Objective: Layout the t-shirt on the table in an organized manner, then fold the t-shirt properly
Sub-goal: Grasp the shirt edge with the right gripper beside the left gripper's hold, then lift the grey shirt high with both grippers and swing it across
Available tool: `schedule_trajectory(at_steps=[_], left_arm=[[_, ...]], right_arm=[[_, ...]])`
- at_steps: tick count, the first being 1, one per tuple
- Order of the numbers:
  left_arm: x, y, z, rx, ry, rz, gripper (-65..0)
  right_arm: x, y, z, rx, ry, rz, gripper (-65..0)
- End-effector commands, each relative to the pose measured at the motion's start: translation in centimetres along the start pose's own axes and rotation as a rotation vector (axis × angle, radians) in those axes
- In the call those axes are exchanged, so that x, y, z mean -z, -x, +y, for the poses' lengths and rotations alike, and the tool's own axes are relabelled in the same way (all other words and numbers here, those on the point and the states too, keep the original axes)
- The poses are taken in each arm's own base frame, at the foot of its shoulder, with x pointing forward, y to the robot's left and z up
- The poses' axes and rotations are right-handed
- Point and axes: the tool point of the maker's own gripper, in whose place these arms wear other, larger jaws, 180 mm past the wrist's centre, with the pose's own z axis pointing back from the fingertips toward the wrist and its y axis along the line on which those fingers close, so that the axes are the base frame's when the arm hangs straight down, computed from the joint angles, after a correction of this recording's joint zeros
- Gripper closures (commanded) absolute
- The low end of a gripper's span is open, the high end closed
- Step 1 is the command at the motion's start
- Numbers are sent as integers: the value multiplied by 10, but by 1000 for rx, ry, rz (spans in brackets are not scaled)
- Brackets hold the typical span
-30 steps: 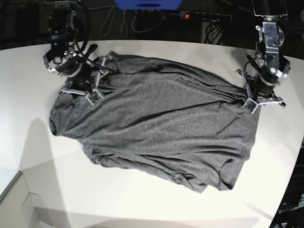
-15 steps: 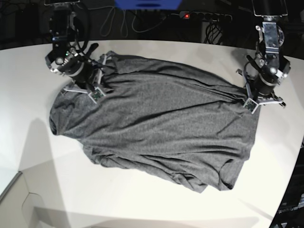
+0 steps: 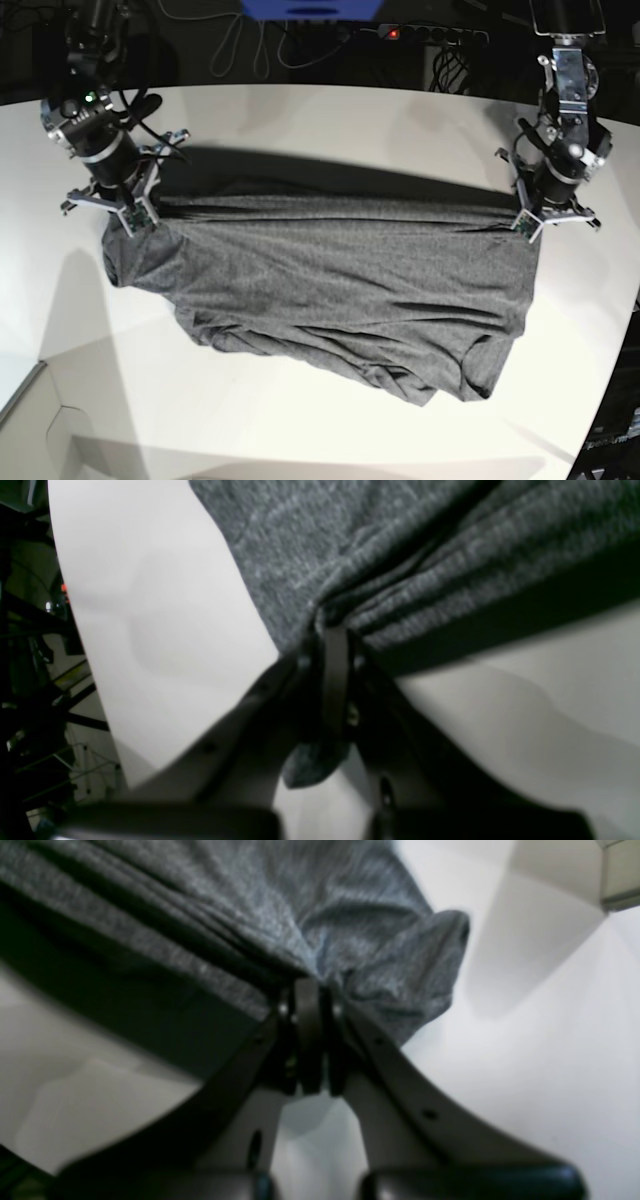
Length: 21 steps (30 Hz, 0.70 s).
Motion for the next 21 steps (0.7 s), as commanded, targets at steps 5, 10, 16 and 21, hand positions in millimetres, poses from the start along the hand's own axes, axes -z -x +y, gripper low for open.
schedule_trajectory(at_steps=[5, 10, 16, 21], left_arm=[[-10, -45, 41, 27, -113, -108, 0], [-18, -98, 81, 38, -209, -223, 0], [-34, -168, 137, 39, -332, -371, 0], [-24, -226, 160, 69, -334, -444, 0]], right_arm=[[-10, -41, -16, 44, 25, -205, 0], [-16, -85, -45, 54, 88, -373, 0], [-28, -160, -90, 16, 192, -558, 0], [-28, -218, -134, 20, 251, -653, 0]])
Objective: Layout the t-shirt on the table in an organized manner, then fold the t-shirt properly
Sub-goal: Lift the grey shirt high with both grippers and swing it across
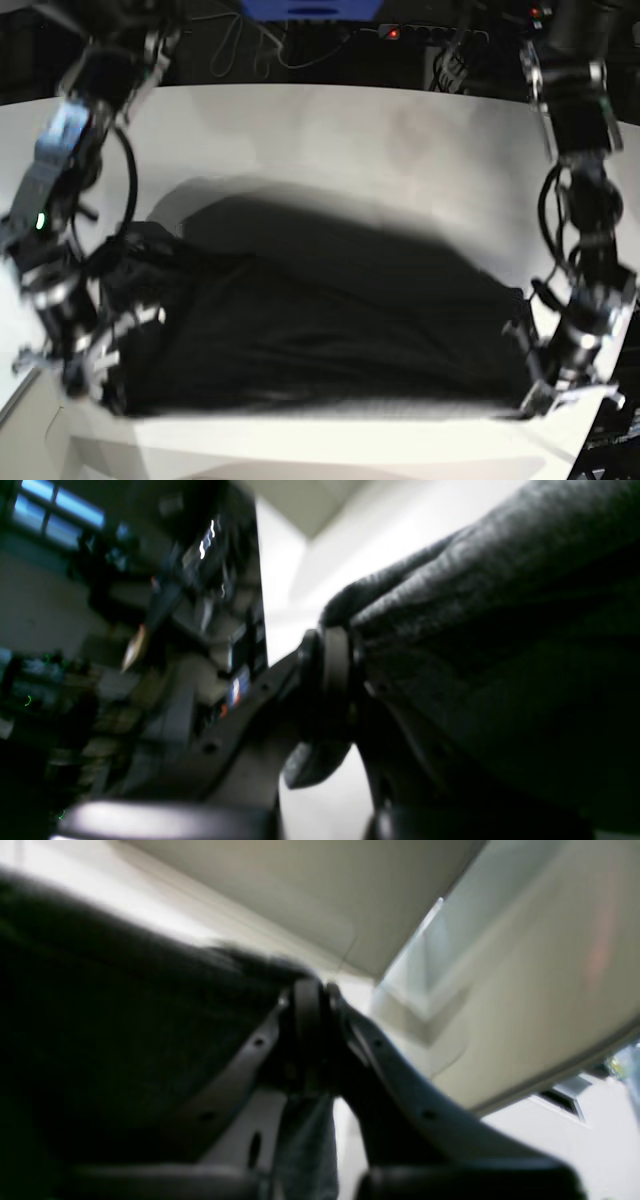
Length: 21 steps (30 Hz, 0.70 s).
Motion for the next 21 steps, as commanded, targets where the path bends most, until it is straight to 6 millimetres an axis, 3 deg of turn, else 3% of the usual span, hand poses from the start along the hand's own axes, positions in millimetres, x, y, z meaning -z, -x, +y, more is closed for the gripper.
schedule_trajectory(at_steps=[1, 7, 12, 15, 18, 21], left_arm=[[4, -23, 24, 12, -50, -56, 0], [48, -92, 68, 37, -65, -126, 0], [64, -140, 119, 21, -107, -169, 0], [70, -178, 146, -21, -123, -210, 0], [61, -205, 169, -27, -159, -255, 0], [52, -222, 177, -15, -181, -289, 0]], right_arm=[[9, -25, -19, -5, 32, -68, 0], [83, -62, -77, -30, 41, -34, 0], [119, -105, -135, 3, 73, -73, 0], [131, -149, -163, 49, 72, -183, 0], [125, -190, -186, 46, 99, -251, 0], [123, -194, -187, 42, 103, -260, 0]])
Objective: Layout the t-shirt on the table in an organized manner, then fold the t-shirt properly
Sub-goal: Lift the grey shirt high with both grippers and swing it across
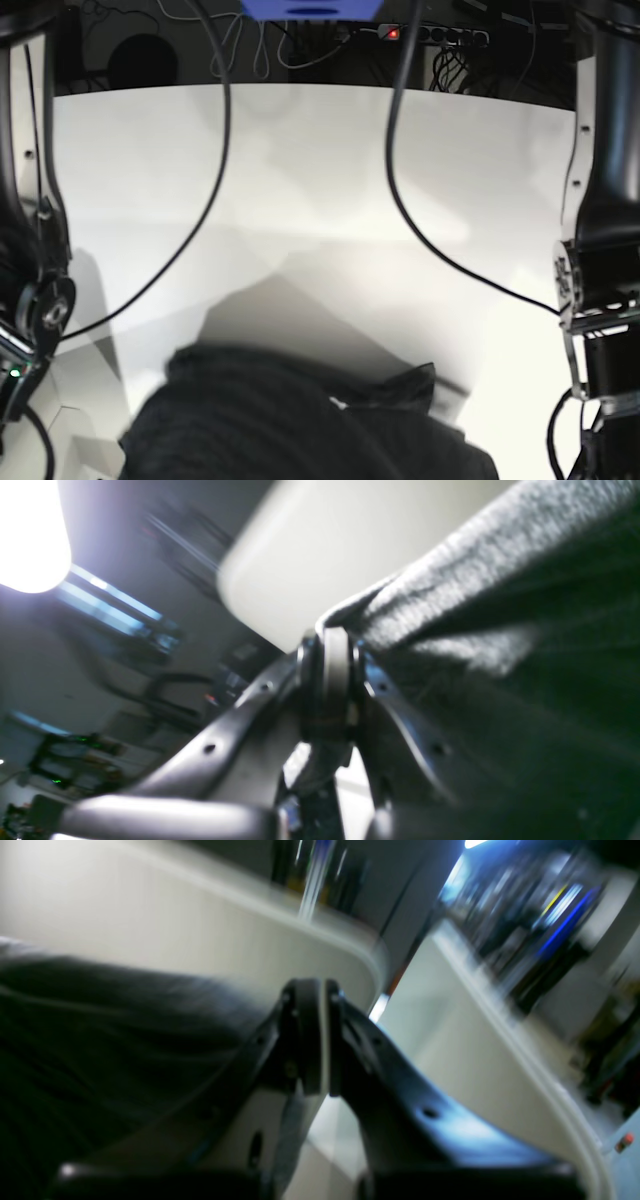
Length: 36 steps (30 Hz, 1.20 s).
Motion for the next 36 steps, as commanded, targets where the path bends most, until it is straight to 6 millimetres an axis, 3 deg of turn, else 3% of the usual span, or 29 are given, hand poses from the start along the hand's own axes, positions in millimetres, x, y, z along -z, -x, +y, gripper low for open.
schedule_trajectory(at_steps=[1, 3, 7, 9, 11, 13, 16, 23, 27, 32, 34, 36], left_arm=[[-7, -21, 23, 9, -57, -48, 0], [-14, -27, 23, 29, -71, -71, 0], [-39, -6, -7, 91, -66, -83, 0], [-52, 16, -34, 113, -32, -63, 0], [-67, 30, -64, 127, 3, -60, 0], [-90, 44, -79, 126, 5, -51, 0], [-124, 74, -78, 99, -40, 27, 0], [-186, 151, -94, 64, -49, 209, 0], [-218, 190, -90, 38, -74, 312, 0], [-265, 224, -62, -94, -168, 371, 0], [-281, 236, -53, -128, -194, 398, 0], [-295, 246, -45, -152, -224, 419, 0]], right_arm=[[-2, -18, -7, -15, 22, -34, 0], [-10, -33, -12, -42, 47, -72, 0], [-41, 16, -8, -81, 95, 21, 0], [-60, 45, 1, -93, 109, 76, 0], [-75, 81, 28, -94, 85, 140, 0], [-97, 112, 55, -100, 55, 186, 0], [-136, 157, 95, -61, 9, 247, 0], [-194, 237, 175, 80, -120, 410, 0], [-197, 252, 214, 71, -232, 457, 0], [-191, 252, 257, 15, -375, 463, 0], [-181, 247, 265, 6, -404, 448, 0], [-176, 250, 272, 9, -424, 456, -44]])
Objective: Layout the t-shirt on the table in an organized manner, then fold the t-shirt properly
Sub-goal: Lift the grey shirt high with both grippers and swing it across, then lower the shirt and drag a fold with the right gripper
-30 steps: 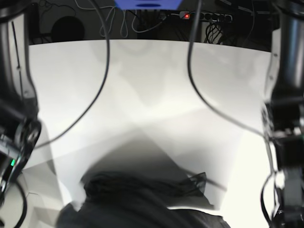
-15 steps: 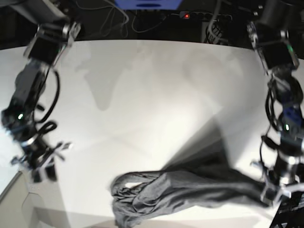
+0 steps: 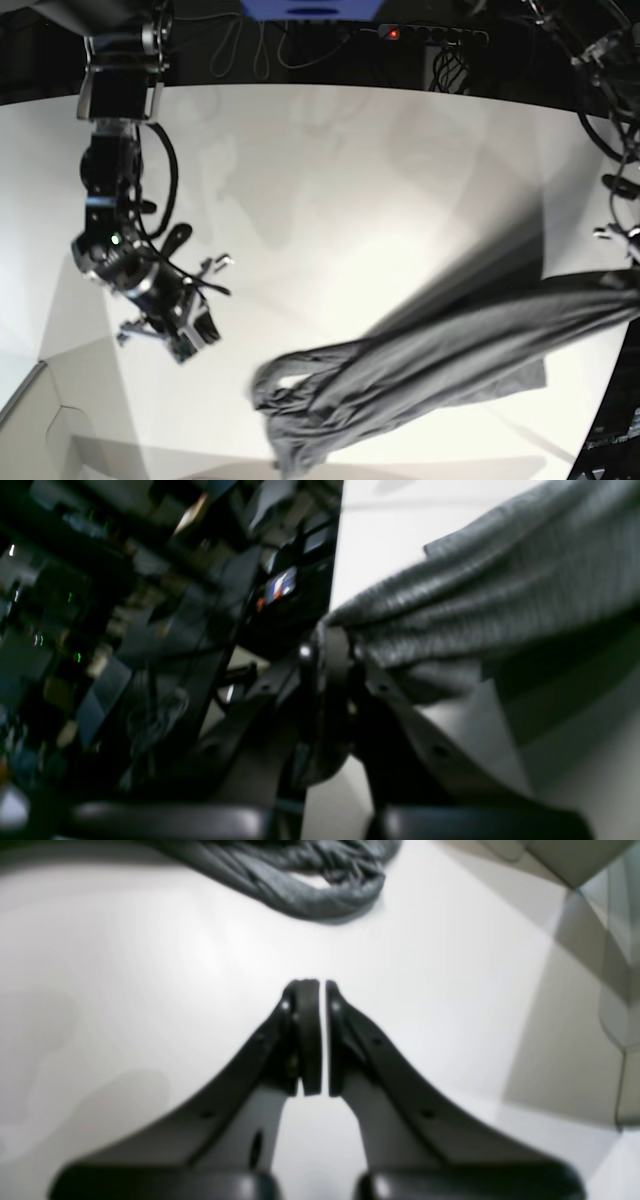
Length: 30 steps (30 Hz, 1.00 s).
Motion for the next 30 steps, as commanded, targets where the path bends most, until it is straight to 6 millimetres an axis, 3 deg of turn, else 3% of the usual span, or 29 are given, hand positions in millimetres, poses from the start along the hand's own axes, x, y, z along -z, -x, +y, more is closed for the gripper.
schedule_trajectory(at_steps=[1, 7, 12, 17, 20, 23, 27, 30], left_arm=[[-5, -9, 17, -2, -42, -43, 0], [-27, 23, 47, -61, -107, 12, 0], [-48, 52, 63, -98, -140, 71, 0], [-68, 83, 36, -105, -28, 145, 0], [-74, 91, 20, -141, -7, 160, 0], [-79, 90, 13, -156, -6, 161, 0], [-83, 91, 5, -178, -5, 164, 0], [-89, 94, 0, -178, 2, 177, 0]], right_arm=[[1, -24, -8, -8, 8, -70, -72], [27, -32, 27, -48, -103, -58, -246], [56, -37, 61, -24, -202, -33, -321], [77, -46, 98, 30, -294, -45, -352], [91, -64, 123, 78, -355, -113, -351], [102, -78, 135, 126, -392, -160, -351], [122, -76, 151, 212, -452, -158, -350], [141, -57, 145, 301, -387, -122, -354]])
